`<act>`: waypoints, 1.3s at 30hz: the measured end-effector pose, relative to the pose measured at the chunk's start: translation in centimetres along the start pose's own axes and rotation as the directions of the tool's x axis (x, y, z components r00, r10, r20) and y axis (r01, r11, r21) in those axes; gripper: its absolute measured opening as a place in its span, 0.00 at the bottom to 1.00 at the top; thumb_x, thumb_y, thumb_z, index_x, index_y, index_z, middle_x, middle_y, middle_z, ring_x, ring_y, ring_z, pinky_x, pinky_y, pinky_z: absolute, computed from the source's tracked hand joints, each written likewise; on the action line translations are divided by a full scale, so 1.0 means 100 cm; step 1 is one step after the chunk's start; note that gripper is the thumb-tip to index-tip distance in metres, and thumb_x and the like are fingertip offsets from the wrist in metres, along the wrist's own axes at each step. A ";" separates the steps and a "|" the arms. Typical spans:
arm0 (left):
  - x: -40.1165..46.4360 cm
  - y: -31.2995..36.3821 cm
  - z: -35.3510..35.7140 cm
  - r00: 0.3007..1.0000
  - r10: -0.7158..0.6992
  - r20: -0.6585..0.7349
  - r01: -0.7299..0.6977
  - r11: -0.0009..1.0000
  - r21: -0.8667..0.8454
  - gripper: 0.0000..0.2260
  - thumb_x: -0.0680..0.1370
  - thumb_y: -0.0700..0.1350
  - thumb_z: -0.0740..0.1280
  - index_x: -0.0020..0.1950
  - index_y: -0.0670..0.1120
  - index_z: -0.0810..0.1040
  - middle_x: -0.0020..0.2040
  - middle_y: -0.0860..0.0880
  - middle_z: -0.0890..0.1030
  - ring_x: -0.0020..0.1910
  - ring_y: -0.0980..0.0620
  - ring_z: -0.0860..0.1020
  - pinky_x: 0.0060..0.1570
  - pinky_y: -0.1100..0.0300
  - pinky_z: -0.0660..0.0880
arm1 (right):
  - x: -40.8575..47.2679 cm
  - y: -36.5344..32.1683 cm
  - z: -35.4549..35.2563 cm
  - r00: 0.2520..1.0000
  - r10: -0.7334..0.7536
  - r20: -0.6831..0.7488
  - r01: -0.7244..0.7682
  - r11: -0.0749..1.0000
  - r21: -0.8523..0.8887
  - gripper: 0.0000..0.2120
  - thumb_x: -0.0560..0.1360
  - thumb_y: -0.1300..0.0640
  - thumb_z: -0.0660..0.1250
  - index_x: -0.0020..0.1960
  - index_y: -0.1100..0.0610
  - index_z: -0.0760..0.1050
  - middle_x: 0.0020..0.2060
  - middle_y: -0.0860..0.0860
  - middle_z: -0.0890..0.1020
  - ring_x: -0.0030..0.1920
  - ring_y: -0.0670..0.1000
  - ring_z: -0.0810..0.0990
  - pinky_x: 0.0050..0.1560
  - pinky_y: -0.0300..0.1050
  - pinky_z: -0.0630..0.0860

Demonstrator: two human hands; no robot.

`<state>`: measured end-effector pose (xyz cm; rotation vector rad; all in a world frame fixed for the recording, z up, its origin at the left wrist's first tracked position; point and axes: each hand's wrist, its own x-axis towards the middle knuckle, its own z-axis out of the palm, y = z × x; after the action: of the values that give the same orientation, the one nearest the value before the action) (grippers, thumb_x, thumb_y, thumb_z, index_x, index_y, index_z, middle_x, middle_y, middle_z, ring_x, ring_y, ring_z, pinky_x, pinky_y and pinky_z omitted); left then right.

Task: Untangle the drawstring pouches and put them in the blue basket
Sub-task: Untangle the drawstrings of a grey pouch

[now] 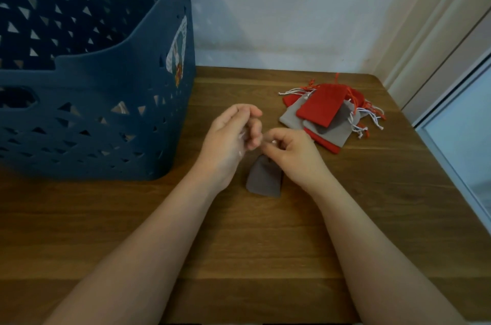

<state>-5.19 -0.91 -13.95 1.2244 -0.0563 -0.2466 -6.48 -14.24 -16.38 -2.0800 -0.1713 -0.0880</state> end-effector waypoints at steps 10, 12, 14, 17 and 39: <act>0.000 -0.011 0.002 0.998 -0.070 -0.001 0.063 0.886 0.460 0.03 0.77 0.48 0.67 0.48 0.52 0.80 0.43 0.54 0.83 0.41 0.62 0.80 0.36 0.70 0.75 | 0.000 -0.010 0.001 0.974 0.151 -0.169 -0.064 0.898 0.436 0.12 0.79 0.63 0.60 0.43 0.55 0.80 0.30 0.48 0.75 0.29 0.41 0.70 0.32 0.33 0.68; 0.001 -0.012 0.000 1.000 -0.019 -0.006 0.019 0.848 0.530 0.04 0.77 0.47 0.66 0.46 0.51 0.81 0.41 0.54 0.83 0.39 0.63 0.80 0.37 0.70 0.75 | -0.001 -0.010 0.001 0.974 0.154 -0.167 -0.071 0.905 0.420 0.11 0.78 0.63 0.60 0.44 0.54 0.80 0.29 0.46 0.76 0.30 0.40 0.72 0.34 0.34 0.69; 0.002 -0.013 -0.002 1.000 0.005 0.001 -0.005 0.821 0.571 0.05 0.77 0.45 0.66 0.45 0.50 0.82 0.41 0.53 0.83 0.38 0.62 0.79 0.37 0.70 0.75 | -0.002 -0.010 0.000 0.975 0.154 -0.158 -0.077 0.909 0.410 0.10 0.78 0.62 0.61 0.45 0.53 0.80 0.27 0.43 0.77 0.30 0.39 0.72 0.34 0.33 0.70; 0.002 -0.014 0.001 1.000 -0.023 0.012 0.013 0.829 0.560 0.06 0.78 0.45 0.65 0.46 0.46 0.82 0.40 0.52 0.82 0.36 0.61 0.79 0.35 0.70 0.74 | -0.002 -0.011 -0.001 0.975 0.162 -0.152 -0.093 0.919 0.384 0.09 0.78 0.62 0.62 0.46 0.53 0.80 0.26 0.41 0.78 0.29 0.37 0.73 0.33 0.30 0.70; 0.006 -0.010 0.001 0.990 -0.136 -0.032 0.134 0.989 -0.058 0.07 0.81 0.37 0.56 0.51 0.44 0.74 0.33 0.50 0.76 0.28 0.58 0.70 0.29 0.66 0.69 | -0.001 -0.005 -0.002 0.998 0.056 0.021 -0.058 0.989 0.136 0.11 0.74 0.66 0.65 0.44 0.51 0.81 0.37 0.52 0.83 0.38 0.47 0.78 0.40 0.39 0.73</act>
<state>-4.76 -1.47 -14.93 1.1785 0.0641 -0.3422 -6.67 -14.20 -15.92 -1.9475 -0.1241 -0.0232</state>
